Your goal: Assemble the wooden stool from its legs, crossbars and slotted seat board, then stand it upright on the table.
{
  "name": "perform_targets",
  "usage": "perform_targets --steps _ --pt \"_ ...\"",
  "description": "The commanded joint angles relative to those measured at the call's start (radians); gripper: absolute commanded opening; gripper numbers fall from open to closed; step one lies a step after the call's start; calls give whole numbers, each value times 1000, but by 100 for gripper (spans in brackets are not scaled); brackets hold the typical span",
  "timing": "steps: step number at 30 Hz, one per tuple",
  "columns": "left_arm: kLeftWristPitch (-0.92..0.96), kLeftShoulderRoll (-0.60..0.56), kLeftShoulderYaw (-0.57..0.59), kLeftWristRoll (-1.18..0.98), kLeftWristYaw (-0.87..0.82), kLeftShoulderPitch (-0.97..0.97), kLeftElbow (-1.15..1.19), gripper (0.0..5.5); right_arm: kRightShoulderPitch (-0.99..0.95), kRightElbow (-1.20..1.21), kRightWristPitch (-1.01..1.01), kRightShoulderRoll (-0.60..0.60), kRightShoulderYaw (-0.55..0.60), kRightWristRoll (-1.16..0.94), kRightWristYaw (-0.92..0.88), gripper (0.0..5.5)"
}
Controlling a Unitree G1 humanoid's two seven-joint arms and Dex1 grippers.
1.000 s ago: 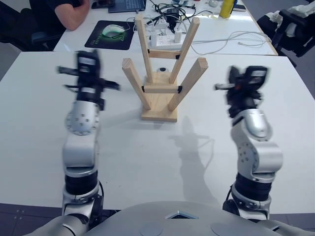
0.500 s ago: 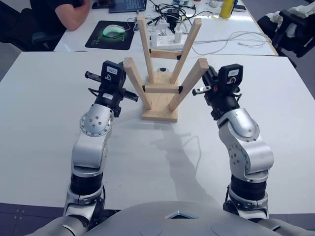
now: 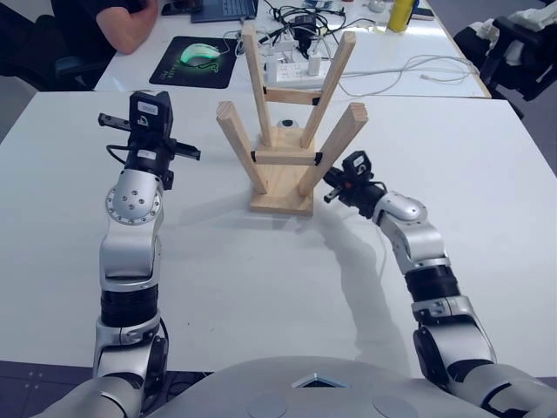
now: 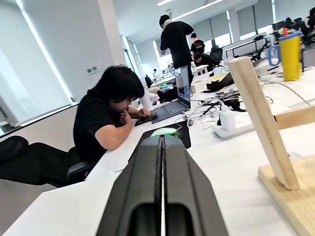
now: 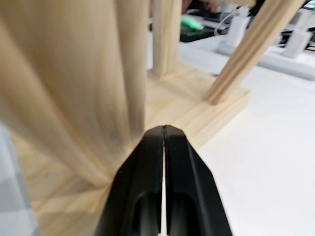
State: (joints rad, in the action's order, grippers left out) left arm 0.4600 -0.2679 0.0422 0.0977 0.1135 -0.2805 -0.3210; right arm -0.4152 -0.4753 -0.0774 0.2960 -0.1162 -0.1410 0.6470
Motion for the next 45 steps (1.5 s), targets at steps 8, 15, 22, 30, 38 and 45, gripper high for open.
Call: perform_targets --steps 8,15,22,30,38,45 --pt "-62 -30 23 -31 45 27 109 3 -77 -137 204 -33 -19 -35 286 0" --pt "-68 -61 58 -43 58 9 123 3 13 27 79 9 -209 170 273 0" --pt "-79 -53 50 -45 56 22 126 3 45 176 0 -2 -198 72 348 0" --pt "-94 -44 40 -48 51 17 143 3 -90 -71 97 51 -88 105 228 0" --pt "-135 -33 21 -46 51 7 196 3 -206 -337 220 -67 -40 101 137 0" --pt "-153 -26 23 -49 45 -4 222 3 -295 -517 286 -152 -50 148 73 0"
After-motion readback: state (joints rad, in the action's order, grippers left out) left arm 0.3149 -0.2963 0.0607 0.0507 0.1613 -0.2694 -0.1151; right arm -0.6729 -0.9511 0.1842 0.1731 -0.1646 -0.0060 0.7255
